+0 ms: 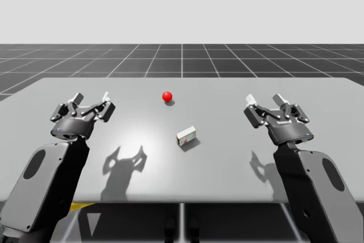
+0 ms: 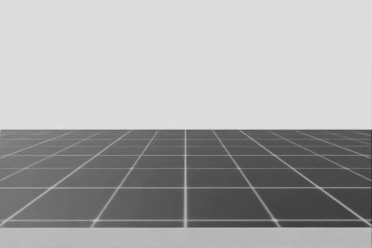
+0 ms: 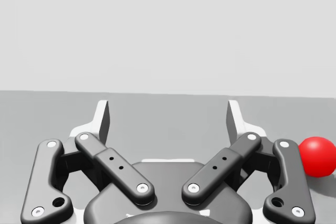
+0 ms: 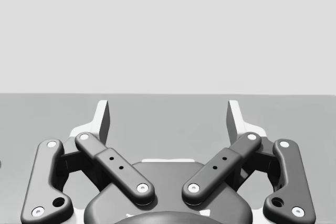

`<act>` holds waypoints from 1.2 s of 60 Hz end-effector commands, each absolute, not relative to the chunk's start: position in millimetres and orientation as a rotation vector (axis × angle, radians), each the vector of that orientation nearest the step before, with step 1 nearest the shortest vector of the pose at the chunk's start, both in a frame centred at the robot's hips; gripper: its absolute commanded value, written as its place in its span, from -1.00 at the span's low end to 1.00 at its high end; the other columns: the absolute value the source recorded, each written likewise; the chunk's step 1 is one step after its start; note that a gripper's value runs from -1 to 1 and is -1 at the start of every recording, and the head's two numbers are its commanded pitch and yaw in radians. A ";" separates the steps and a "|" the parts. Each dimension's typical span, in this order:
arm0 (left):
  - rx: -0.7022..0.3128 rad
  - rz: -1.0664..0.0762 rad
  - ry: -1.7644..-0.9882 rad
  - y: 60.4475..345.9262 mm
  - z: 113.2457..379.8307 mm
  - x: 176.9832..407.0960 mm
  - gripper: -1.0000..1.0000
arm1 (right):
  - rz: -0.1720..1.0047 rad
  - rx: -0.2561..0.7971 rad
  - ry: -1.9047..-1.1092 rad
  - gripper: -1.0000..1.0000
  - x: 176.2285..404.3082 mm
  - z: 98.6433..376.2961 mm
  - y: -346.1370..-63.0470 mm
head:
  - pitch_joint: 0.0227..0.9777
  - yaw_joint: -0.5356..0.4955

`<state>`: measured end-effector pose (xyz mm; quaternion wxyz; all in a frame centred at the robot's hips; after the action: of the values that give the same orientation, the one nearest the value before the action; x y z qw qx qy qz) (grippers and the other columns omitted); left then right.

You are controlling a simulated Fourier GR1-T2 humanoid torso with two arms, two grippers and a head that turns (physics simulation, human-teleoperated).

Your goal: Watch the red light. When it turns green, pick up the object.

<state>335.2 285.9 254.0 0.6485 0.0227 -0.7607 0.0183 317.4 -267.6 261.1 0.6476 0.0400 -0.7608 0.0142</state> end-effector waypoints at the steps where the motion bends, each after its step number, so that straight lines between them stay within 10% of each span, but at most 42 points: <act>1: 0.059 0.045 -1.696 294.2 244.6 342.8 -1.00 | -0.004 0.090 -1.684 -1.00 318.8 254.0 -272.4 | -0.91 0.03; 72: 0.057 0.004 -1.697 292.4 244.2 342.4 -1.00 | 0.028 0.060 -1.700 -1.00 321.8 254.9 -273.7 | 0.16 0.25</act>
<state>342.7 292.8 244.2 0.6606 0.0261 -0.7503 0.0031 321.7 -273.6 255.2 0.6596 0.0280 -0.7510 0.0115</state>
